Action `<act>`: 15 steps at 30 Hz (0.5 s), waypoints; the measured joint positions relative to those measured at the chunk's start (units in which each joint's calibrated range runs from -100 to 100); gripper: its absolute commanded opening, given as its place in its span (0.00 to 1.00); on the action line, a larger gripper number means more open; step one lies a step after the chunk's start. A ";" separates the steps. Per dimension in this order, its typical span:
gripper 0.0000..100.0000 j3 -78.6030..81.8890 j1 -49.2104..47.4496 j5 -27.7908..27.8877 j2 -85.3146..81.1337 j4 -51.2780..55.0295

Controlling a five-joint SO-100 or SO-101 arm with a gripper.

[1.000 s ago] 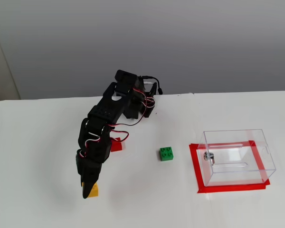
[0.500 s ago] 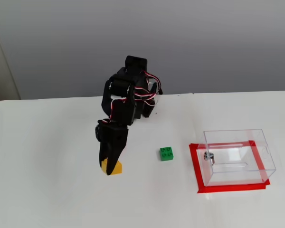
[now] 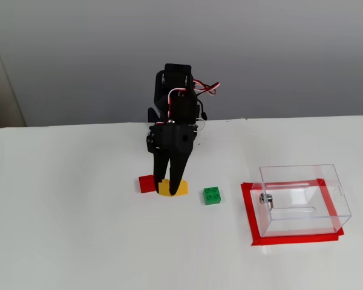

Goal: Pick the yellow lego brick and place it into the transparent box

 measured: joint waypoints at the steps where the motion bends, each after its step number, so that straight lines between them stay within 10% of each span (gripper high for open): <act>1: 0.08 0.00 -0.96 0.00 -0.68 0.00; 15: 0.08 0.00 -26.18 0.00 -3.55 0.00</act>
